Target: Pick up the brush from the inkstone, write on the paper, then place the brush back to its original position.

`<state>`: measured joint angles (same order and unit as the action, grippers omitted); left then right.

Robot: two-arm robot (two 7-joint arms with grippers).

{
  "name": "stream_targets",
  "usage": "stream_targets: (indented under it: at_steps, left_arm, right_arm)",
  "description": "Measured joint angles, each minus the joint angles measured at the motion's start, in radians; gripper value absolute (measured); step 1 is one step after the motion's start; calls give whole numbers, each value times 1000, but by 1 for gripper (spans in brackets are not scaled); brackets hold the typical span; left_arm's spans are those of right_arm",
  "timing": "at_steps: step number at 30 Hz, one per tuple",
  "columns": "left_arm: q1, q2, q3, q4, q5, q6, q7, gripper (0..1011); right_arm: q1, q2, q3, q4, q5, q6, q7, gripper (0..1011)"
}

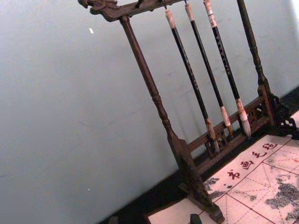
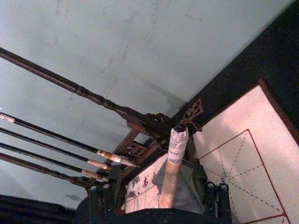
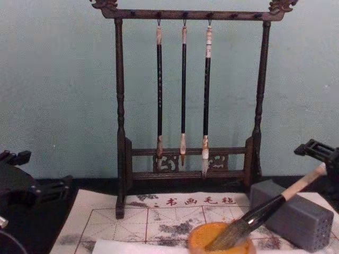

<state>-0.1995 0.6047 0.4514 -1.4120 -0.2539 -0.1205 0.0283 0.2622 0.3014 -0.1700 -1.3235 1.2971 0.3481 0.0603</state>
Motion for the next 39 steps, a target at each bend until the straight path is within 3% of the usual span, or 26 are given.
stream_targets:
  at_steps: [8,11,17,35,39]
  left_arm:
    - [0,0,0,0,0,0,0,1001]
    - [0,0,0,0,0,0,0,1001]
    - [0,0,0,0,0,0,0,1001]
    - [0,0,0,0,0,0,0,1001]
    - [0,0,0,0,0,0,0,1001]
  right_arm:
    - [0,-1,2,0,-1,0,0,999]
    - [0,-1,2,0,-1,0,0,955]
    - [0,-1,2,0,-2,0,0,824]
    - [0,-2,3,-1,-3,1,0,239]
    - [0,-2,3,-1,-3,2,0,182]
